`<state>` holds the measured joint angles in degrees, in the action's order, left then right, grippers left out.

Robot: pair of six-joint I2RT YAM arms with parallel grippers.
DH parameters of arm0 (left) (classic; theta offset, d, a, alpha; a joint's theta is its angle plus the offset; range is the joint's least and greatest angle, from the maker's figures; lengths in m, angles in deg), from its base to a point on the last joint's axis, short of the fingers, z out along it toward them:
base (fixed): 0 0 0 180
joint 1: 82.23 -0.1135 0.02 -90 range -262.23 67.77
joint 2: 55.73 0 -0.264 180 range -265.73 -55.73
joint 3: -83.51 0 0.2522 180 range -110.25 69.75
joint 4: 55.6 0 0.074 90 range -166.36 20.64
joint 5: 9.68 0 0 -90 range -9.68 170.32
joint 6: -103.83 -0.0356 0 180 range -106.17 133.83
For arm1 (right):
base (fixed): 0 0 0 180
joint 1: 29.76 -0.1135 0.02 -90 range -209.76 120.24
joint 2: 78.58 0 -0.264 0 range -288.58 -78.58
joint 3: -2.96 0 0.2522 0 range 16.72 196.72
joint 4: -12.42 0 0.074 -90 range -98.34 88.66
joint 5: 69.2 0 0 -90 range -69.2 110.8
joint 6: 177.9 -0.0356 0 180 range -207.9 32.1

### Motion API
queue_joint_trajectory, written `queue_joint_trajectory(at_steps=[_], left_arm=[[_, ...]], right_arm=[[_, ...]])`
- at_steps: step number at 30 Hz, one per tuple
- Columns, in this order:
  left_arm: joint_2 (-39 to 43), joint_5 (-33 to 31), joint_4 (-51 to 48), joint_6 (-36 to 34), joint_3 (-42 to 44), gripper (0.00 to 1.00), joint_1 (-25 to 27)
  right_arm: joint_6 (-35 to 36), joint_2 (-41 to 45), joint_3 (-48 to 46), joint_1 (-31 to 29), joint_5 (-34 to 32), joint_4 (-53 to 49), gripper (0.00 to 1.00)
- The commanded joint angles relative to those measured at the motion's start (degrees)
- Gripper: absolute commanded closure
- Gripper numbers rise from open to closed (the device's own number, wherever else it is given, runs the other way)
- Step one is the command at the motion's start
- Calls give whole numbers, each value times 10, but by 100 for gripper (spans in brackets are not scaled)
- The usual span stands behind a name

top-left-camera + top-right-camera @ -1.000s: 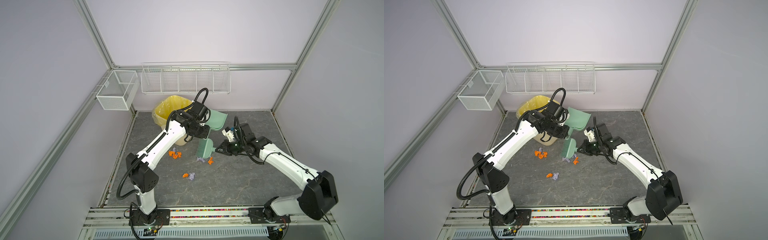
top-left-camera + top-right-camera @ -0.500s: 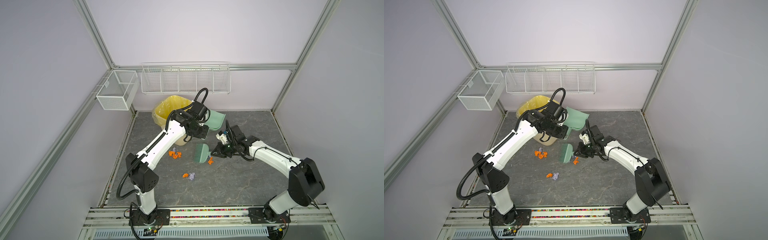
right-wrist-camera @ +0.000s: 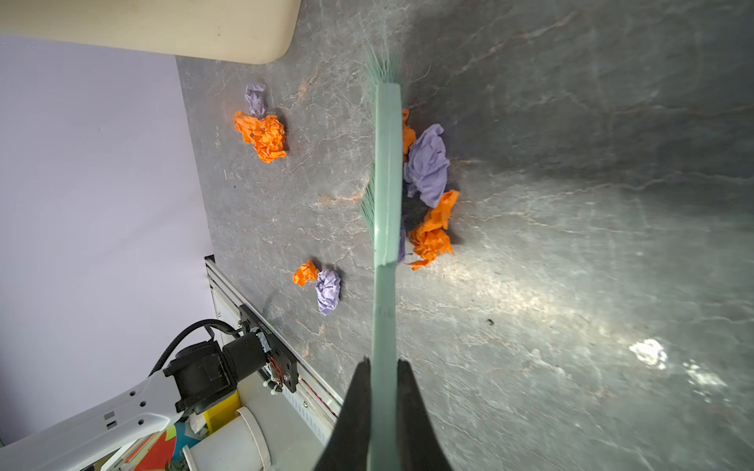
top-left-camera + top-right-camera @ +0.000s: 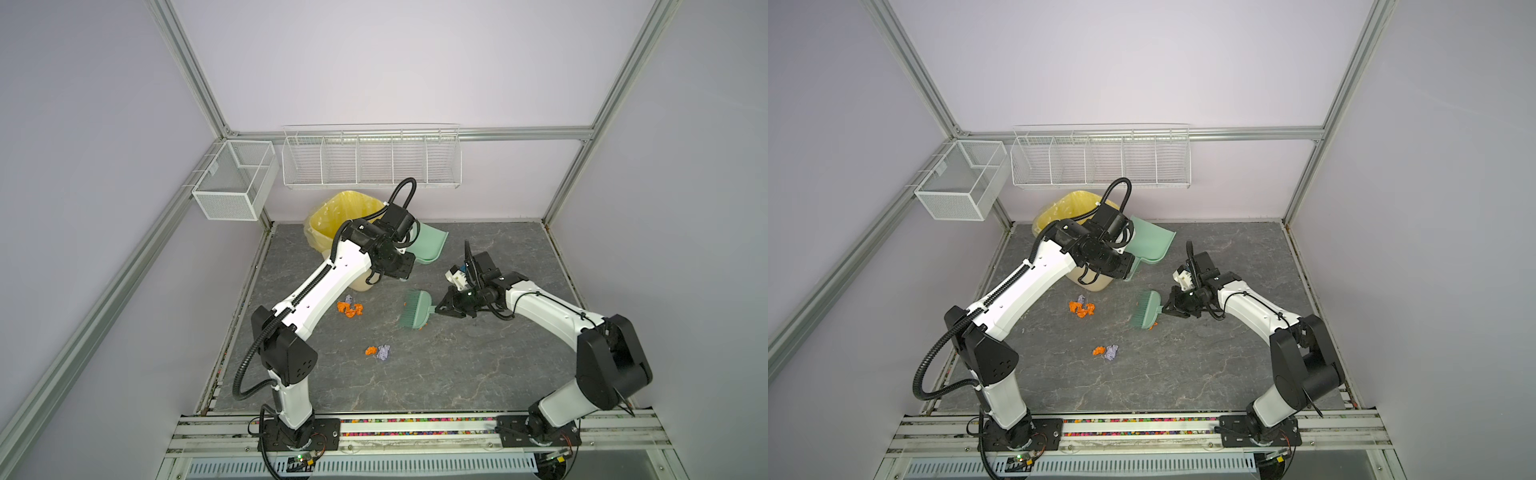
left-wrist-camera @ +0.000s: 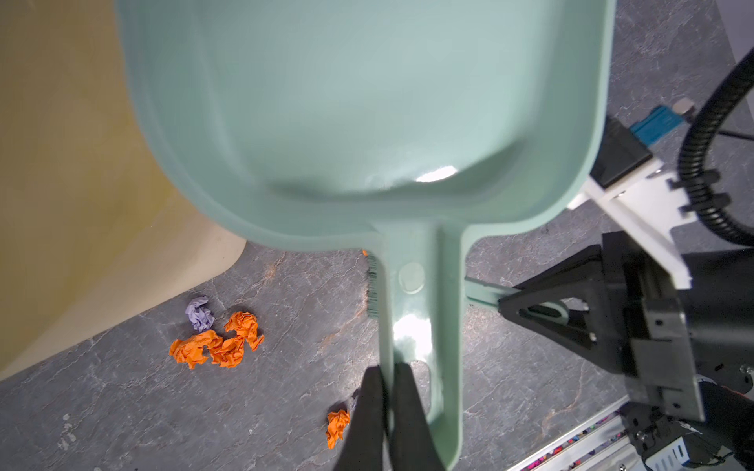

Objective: Sweep away the paper scraps from the table

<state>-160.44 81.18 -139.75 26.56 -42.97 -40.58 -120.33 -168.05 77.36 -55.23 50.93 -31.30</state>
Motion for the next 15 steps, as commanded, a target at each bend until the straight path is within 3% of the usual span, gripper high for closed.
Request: queue_joint_trajectory(at_steps=[1, 15], left_arm=[[-7, -5, -21, -9, -11, 100, 3], [4, 25, 3, -14, 30, 100, 8]], right_arm=[[45, 24, -17, 19, -1, -57, 93], [151, 93, -26, 150, -46, -184, 93]])
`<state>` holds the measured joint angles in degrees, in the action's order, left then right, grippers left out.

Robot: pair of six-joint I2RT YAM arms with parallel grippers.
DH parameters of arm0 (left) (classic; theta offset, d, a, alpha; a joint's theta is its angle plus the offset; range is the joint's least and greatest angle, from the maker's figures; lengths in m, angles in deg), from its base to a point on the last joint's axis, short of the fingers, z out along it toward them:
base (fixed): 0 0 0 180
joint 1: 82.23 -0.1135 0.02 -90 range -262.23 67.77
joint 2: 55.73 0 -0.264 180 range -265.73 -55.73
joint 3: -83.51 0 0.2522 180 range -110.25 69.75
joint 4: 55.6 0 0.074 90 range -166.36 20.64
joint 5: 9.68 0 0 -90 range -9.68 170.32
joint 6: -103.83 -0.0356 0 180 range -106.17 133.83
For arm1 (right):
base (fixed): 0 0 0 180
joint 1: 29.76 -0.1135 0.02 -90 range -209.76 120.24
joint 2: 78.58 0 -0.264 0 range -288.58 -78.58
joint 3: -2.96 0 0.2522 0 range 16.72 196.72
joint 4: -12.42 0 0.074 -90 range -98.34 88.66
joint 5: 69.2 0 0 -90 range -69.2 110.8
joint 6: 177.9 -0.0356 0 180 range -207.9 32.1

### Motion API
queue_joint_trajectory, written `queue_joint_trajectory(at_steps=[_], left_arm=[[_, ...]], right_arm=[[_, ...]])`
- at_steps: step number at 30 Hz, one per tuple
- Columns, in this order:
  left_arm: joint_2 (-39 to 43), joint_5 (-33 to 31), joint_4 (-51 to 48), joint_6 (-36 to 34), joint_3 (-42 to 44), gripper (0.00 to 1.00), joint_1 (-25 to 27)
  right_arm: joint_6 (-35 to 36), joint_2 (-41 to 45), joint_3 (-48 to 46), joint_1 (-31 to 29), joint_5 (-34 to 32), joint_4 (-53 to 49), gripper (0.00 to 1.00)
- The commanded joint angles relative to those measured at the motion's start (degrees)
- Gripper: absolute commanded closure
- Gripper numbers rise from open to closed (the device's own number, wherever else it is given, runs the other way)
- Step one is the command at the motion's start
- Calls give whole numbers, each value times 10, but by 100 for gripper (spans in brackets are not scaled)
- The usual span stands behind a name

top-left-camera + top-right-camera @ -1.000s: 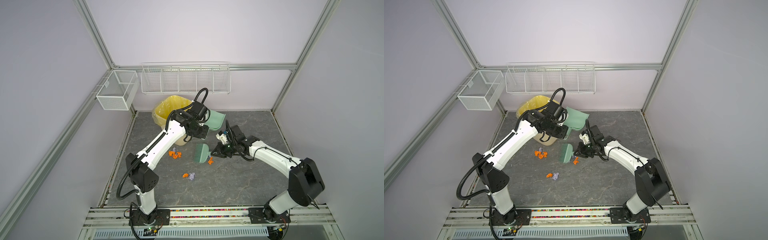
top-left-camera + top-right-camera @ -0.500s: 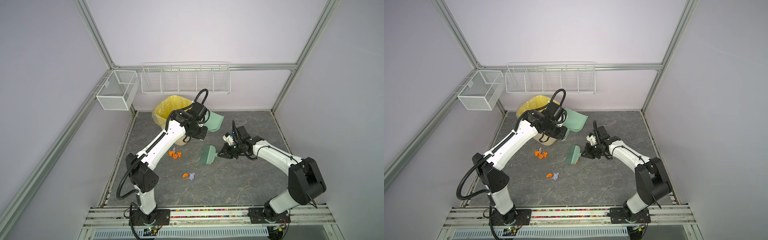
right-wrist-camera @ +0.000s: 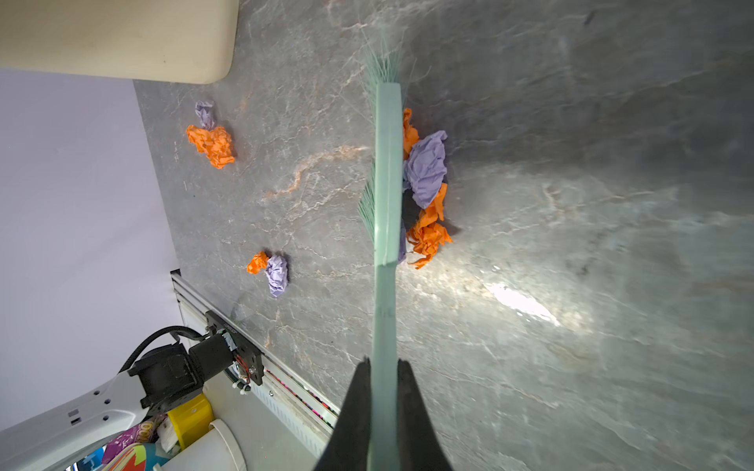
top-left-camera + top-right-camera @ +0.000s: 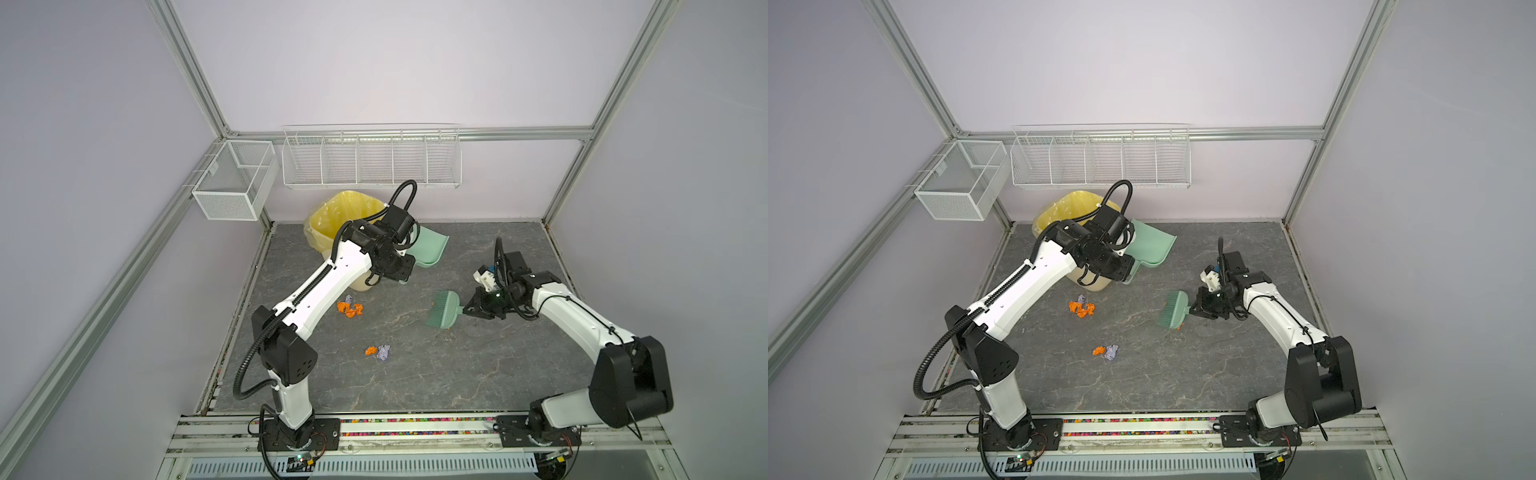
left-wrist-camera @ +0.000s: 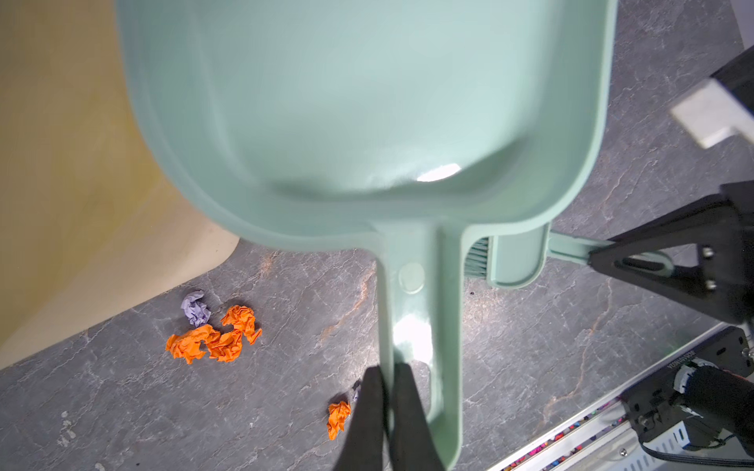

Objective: Sweep away the paper scraps from the table

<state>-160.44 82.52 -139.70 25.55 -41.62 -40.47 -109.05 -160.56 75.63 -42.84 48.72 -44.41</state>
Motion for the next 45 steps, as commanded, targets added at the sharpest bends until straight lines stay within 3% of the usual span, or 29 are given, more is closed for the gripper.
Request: queue_joint_trajectory(at_steps=[1, 5, 9, 45], left_arm=[[5, 11, 4, -4, 20, 100, 9], [11, 15, 8, -5, 41, 100, 20], [18, 19, 22, -3, 69, 100, 22], [57, 49, 109, 33, 251, 100, 46]], right_arm=[[39, 23, -10, 34, -23, -55, 93], [10, 54, -6, 44, 29, -40, 93], [-16, 94, 14, 45, 35, -33, 93], [25, 113, 134, 49, -134, -113, 93]])
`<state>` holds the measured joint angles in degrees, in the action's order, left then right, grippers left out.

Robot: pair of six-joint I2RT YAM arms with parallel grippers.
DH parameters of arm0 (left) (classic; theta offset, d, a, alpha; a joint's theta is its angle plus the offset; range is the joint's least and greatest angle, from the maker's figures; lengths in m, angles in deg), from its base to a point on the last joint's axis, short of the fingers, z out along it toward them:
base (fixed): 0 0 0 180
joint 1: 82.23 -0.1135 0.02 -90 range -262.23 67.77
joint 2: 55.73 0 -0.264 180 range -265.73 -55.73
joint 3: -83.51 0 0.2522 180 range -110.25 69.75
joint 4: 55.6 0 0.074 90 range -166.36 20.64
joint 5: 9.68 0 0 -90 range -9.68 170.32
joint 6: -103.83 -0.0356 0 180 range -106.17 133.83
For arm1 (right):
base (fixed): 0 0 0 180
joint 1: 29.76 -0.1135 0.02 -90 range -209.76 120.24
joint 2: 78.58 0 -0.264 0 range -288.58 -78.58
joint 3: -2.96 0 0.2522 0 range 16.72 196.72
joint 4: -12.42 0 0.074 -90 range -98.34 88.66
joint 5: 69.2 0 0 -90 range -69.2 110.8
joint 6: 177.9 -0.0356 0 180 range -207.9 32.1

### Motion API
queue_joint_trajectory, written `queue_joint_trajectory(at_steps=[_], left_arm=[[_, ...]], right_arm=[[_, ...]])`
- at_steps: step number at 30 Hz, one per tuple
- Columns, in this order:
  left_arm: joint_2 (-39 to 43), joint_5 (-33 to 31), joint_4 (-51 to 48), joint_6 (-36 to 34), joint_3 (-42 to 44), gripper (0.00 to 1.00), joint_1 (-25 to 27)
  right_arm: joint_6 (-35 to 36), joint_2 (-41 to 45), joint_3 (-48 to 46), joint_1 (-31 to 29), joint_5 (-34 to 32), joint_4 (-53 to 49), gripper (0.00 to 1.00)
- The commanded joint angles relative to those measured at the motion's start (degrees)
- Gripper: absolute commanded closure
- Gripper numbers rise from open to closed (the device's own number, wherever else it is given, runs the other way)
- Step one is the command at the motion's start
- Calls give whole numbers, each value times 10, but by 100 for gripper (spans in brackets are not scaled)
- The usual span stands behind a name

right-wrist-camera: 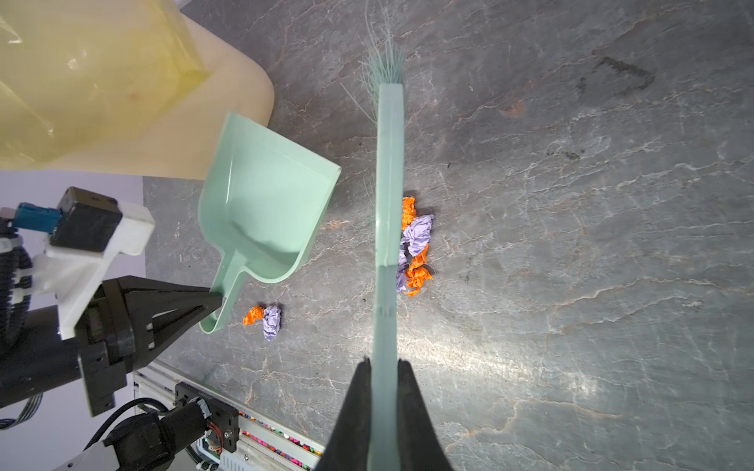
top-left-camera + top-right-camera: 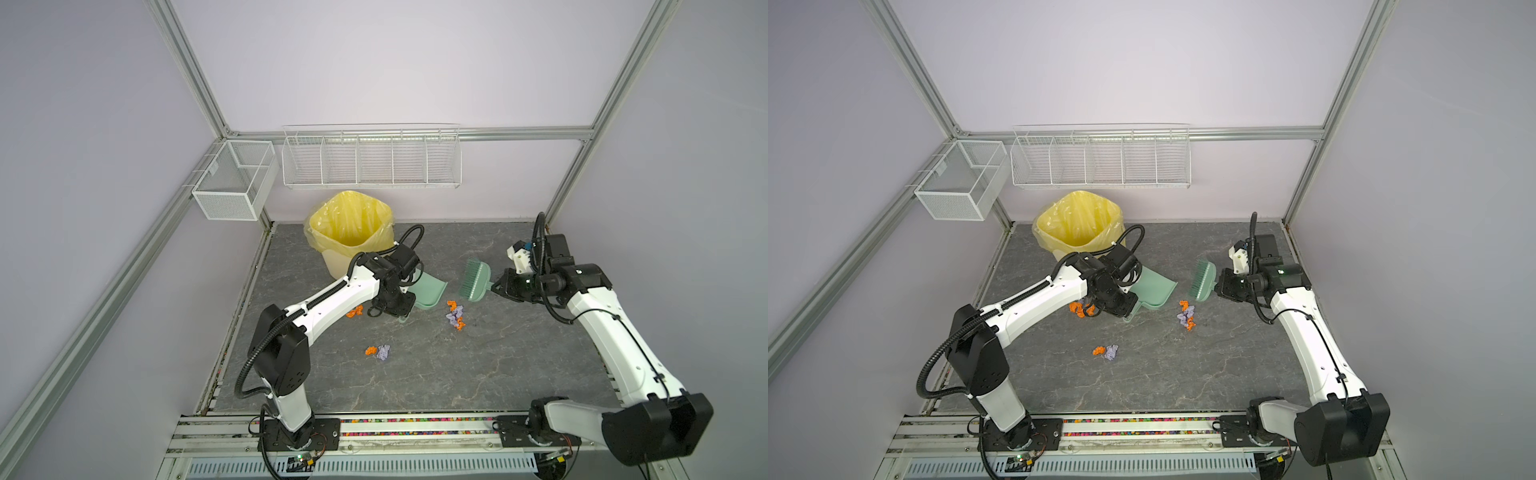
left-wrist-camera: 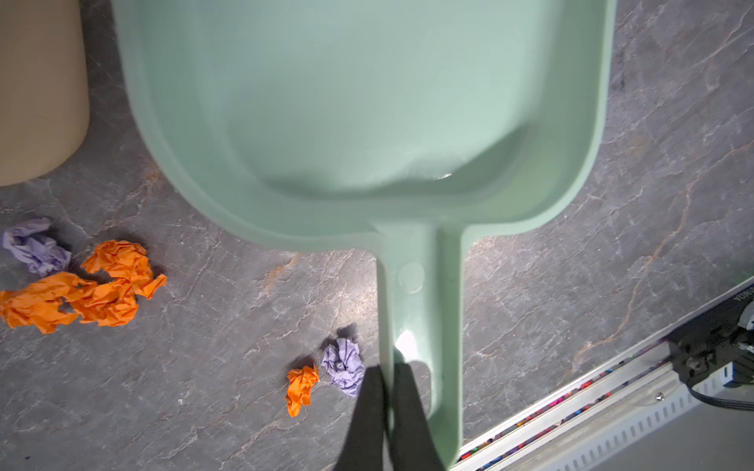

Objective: Sweep away the paper scraps from the table

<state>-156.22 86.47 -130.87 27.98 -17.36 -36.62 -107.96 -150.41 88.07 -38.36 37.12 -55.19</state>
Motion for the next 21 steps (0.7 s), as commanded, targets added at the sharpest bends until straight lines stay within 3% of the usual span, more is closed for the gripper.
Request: queue_joint_trajectory(at_steps=[1, 12, 15, 21], left_arm=[[15, 8, 29, 10, 15, 100, 10], [24, 16, 65, 31, 87, 100, 42], [25, -9, 61, 29, 87, 100, 55], [39, 2, 69, 30, 106, 100, 57]], right_arm=[[16, 10, 11, 4, -21, -21, 93], [37, 2, 22, 4, -77, -51, 93], [39, -1, 24, 4, -87, -54, 93], [41, -14, 34, 4, -84, -64, 93]])
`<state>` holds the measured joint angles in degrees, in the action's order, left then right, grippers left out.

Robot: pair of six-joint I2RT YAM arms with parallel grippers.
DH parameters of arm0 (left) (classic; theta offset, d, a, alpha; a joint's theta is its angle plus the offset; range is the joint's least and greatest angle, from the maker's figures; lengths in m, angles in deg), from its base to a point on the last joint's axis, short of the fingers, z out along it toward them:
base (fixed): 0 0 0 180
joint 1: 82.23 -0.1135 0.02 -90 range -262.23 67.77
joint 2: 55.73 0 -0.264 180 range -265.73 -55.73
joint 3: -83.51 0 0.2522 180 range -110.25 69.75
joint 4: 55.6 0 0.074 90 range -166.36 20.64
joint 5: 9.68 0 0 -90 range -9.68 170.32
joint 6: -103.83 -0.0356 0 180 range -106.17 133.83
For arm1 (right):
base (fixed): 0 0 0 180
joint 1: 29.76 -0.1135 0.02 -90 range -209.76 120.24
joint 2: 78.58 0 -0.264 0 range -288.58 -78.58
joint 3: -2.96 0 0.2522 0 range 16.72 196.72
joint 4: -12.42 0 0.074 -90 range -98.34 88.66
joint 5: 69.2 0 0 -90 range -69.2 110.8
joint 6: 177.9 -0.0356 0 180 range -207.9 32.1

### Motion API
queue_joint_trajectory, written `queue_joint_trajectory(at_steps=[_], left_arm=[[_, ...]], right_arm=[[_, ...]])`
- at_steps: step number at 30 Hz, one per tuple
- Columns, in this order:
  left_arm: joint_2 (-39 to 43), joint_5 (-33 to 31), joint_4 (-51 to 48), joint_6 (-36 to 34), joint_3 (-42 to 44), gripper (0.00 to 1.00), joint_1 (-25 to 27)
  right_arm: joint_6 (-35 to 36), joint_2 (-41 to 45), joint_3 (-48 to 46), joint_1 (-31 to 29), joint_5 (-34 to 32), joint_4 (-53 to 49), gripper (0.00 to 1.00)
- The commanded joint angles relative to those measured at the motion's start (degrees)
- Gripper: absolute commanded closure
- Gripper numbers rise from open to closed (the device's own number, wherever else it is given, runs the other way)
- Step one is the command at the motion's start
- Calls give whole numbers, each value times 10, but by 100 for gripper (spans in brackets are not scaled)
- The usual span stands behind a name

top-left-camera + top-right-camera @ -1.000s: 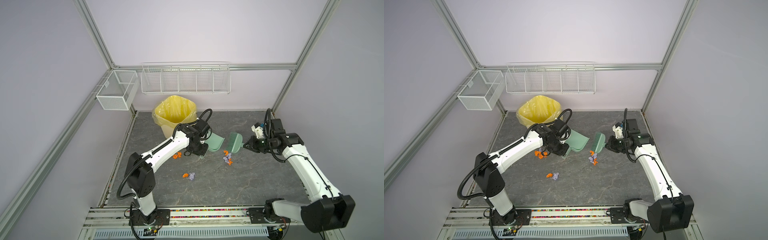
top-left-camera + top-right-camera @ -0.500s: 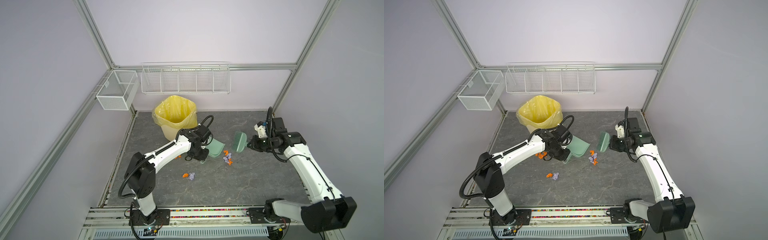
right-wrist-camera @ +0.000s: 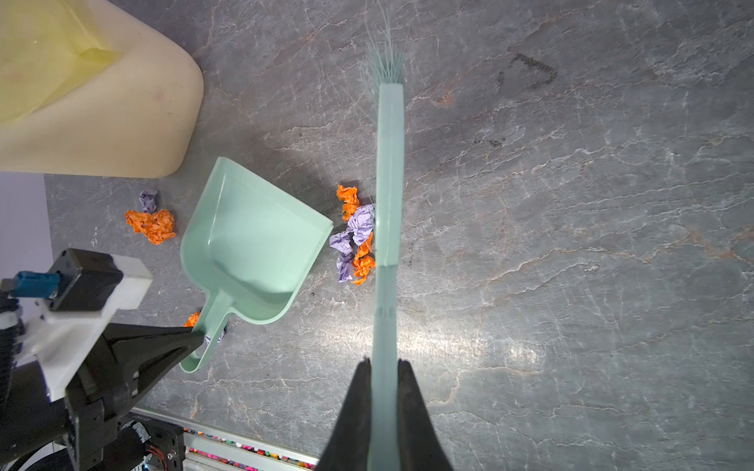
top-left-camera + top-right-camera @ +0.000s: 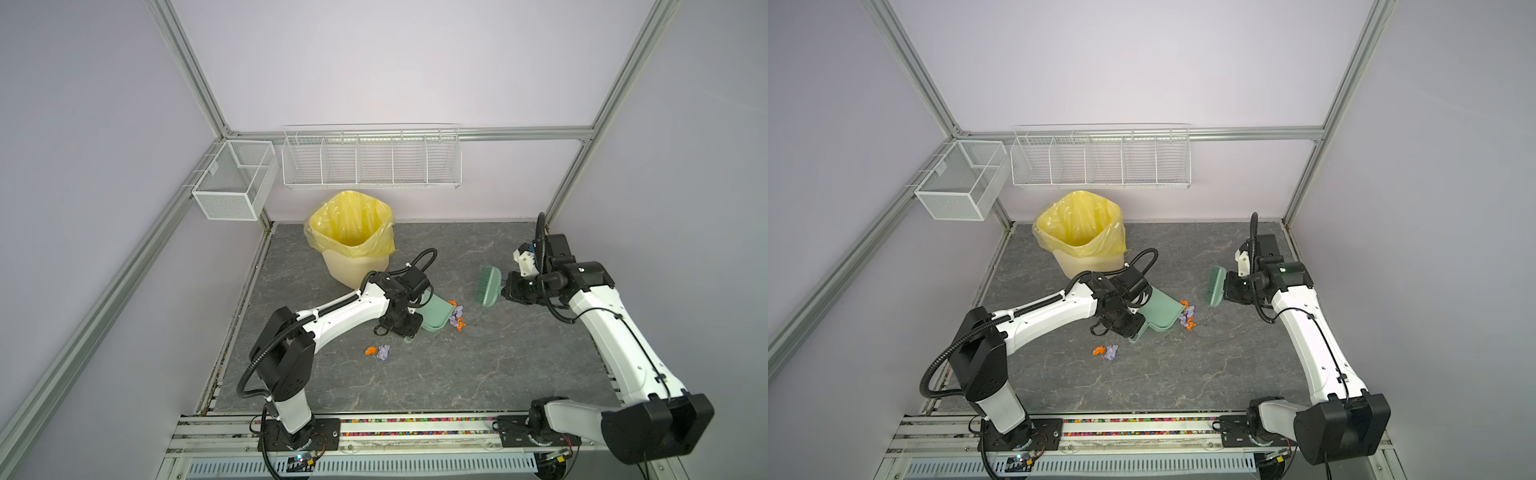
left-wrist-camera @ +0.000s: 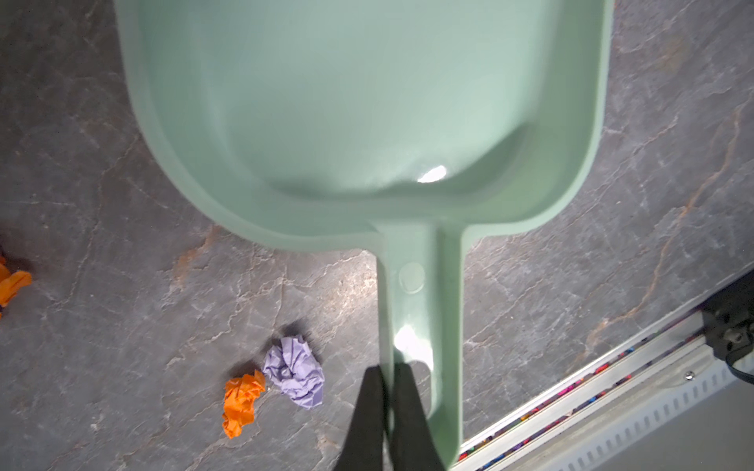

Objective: Sweep away the paper scraps from the table

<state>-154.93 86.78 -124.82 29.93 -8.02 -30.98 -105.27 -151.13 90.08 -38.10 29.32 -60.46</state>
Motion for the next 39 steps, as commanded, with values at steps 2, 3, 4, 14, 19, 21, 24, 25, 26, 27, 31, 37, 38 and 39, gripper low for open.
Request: queue_joint_trajectory(at_steps=[2, 3, 4, 14, 19, 21, 24, 25, 26, 27, 31, 37, 38, 39], left_arm=[[35, 3, 10, 13, 23, 100, 1], [40, 5, 11, 15, 30, 100, 2], [45, 9, 13, 15, 37, 100, 3], [103, 122, 84, 62, 139, 100, 31], [79, 84, 50, 53, 131, 100, 58], [76, 89, 51, 52, 130, 100, 61], [72, 85, 40, 45, 118, 100, 64], [68, 85, 33, 42, 112, 100, 64], [64, 83, 26, 38, 106, 100, 64], [61, 79, 19, 37, 100, 100, 64], [50, 90, 28, 43, 93, 100, 64], [26, 93, 20, 38, 78, 100, 64], [25, 87, 17, 36, 75, 100, 64], [23, 80, 12, 34, 72, 100, 64]], right_arm=[[16, -7, 13, 1, -9, -12, 93], [17, -8, 12, 2, -15, -11, 93], [16, -11, 13, 1, -21, -12, 93], [43, -60, 68, 2, -62, -47, 93], [55, -94, 79, -19, -44, -60, 93], [57, -103, 81, -30, -67, -66, 93], [59, -107, 81, -31, -84, -65, 93], [60, -111, 83, -31, -86, -63, 93], [62, -116, 85, -31, -88, -61, 93], [65, -124, 91, -41, -90, -61, 93], [90, -162, 124, -61, -104, -76, 93], [113, -208, 161, -98, -168, -91, 93], [115, -214, 162, -102, -169, -90, 93], [116, -219, 162, -104, -170, -91, 93]])
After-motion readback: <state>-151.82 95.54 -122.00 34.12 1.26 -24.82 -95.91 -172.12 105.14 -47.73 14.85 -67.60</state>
